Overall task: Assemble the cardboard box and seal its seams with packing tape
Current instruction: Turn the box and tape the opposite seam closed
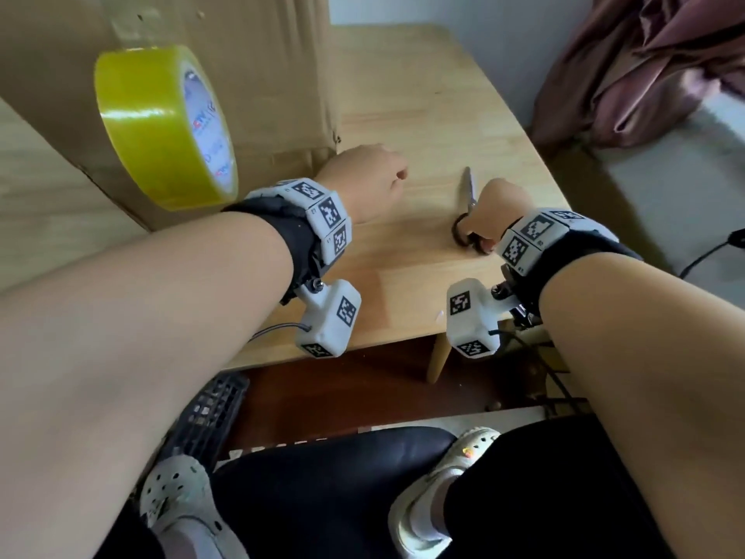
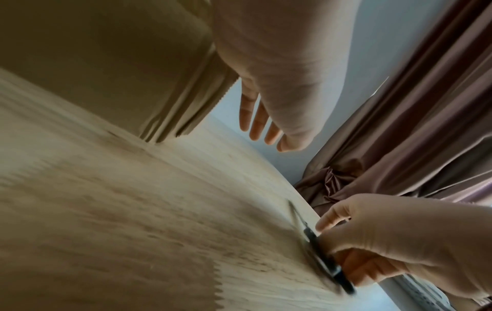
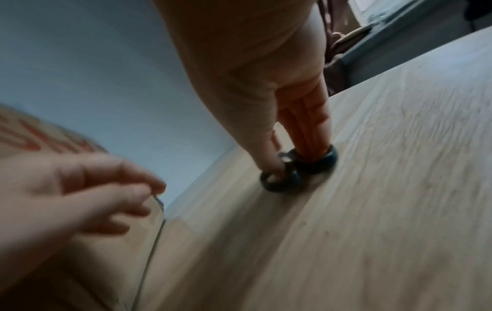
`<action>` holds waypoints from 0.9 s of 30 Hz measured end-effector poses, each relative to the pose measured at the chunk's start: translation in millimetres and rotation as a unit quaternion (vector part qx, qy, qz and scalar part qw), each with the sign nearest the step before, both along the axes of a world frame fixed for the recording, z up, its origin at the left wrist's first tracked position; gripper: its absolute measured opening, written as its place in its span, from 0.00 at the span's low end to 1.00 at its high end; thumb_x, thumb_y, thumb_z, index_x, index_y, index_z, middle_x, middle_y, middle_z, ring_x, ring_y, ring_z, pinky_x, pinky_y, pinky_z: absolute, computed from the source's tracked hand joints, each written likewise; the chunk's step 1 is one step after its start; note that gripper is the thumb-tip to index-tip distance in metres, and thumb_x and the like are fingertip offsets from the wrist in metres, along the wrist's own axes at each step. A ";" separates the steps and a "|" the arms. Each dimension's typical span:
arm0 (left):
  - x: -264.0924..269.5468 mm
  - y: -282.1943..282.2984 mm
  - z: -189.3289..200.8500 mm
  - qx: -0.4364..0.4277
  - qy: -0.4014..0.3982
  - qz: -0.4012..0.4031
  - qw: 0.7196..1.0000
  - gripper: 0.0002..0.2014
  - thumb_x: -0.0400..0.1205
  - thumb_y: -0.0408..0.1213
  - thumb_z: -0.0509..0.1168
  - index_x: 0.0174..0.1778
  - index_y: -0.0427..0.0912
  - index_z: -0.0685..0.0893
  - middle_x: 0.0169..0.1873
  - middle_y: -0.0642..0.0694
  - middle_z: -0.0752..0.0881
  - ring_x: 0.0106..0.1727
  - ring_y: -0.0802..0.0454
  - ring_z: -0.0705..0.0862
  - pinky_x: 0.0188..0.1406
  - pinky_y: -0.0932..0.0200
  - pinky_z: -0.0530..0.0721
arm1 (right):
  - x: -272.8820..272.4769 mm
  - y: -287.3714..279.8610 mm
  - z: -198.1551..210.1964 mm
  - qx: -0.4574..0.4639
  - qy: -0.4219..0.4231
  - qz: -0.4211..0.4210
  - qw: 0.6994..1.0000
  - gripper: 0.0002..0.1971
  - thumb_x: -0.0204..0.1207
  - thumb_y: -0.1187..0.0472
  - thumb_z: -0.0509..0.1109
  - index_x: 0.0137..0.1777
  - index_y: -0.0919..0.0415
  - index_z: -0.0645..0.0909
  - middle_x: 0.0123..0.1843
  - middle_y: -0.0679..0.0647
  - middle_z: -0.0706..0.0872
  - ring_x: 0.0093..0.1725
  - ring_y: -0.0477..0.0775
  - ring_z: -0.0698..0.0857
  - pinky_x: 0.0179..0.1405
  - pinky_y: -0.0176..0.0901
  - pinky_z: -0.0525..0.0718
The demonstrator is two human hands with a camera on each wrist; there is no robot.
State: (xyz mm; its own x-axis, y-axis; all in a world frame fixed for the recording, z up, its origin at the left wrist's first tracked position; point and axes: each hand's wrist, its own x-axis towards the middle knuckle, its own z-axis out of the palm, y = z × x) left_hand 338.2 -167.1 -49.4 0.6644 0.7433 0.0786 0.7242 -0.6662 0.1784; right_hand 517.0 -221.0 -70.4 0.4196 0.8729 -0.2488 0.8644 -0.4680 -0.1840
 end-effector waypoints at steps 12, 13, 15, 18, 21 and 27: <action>-36.0 -46.6 91.4 0.104 -0.066 0.002 0.992 0.16 0.85 0.37 0.51 0.59 0.37 0.82 0.57 0.40 0.82 0.53 0.42 0.81 0.50 0.44 0.82 | -60.5 -30.5 101.5 0.345 0.447 -0.070 0.822 0.25 0.82 0.62 0.64 0.78 0.61 0.65 0.49 0.57 0.85 0.38 0.49 0.83 0.21 0.26 0.75; -42.8 -52.5 99.8 0.124 -0.067 0.008 0.990 0.16 0.85 0.37 0.51 0.59 0.39 0.82 0.57 0.41 0.82 0.54 0.43 0.81 0.48 0.45 0.82 | -70.2 -38.7 111.9 0.344 0.443 -0.039 0.827 0.25 0.82 0.63 0.64 0.78 0.61 0.65 0.53 0.58 0.85 0.37 0.45 0.81 0.19 0.24 0.73; -59.3 -61.4 113.3 0.163 -0.070 0.014 0.984 0.16 0.85 0.38 0.51 0.59 0.40 0.82 0.56 0.43 0.83 0.56 0.44 0.80 0.49 0.47 0.81 | -87.5 -54.2 127.9 0.345 0.434 0.025 0.832 0.25 0.81 0.67 0.62 0.78 0.60 0.67 0.57 0.60 0.84 0.33 0.38 0.78 0.18 0.21 0.69; -89.2 -71.0 129.2 0.200 -0.080 0.023 0.976 0.15 0.85 0.37 0.52 0.60 0.40 0.82 0.56 0.43 0.84 0.58 0.44 0.79 0.50 0.51 0.77 | -109.0 -71.4 145.6 0.361 0.427 0.075 0.825 0.22 0.80 0.73 0.61 0.74 0.62 0.71 0.49 0.58 0.81 0.22 0.32 0.75 0.16 0.20 0.67; -120.5 -78.4 139.6 0.222 -0.093 0.064 0.968 0.15 0.85 0.37 0.53 0.62 0.42 0.81 0.57 0.45 0.83 0.60 0.45 0.78 0.50 0.54 0.74 | -123.2 -76.4 159.2 0.365 0.381 0.105 0.843 0.19 0.80 0.69 0.66 0.69 0.60 0.73 0.42 0.54 0.77 0.27 0.39 0.72 0.15 0.21 0.66; -171.5 -83.3 144.6 0.148 -0.130 0.195 0.961 0.17 0.85 0.42 0.57 0.69 0.43 0.75 0.66 0.43 0.75 0.63 0.45 0.77 0.57 0.50 0.79 | -144.8 -66.3 188.7 0.283 0.300 0.208 0.887 0.21 0.72 0.52 0.77 0.59 0.60 0.77 0.34 0.49 0.75 0.28 0.45 0.72 0.17 0.23 0.67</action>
State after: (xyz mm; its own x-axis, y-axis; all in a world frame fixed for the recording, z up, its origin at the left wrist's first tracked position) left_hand 166.7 -250.3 95.2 0.2702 0.8514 0.4495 0.8854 -0.4031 0.2314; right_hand 372.2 -287.3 118.3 -0.0273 0.9775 0.2090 0.6080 0.1822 -0.7727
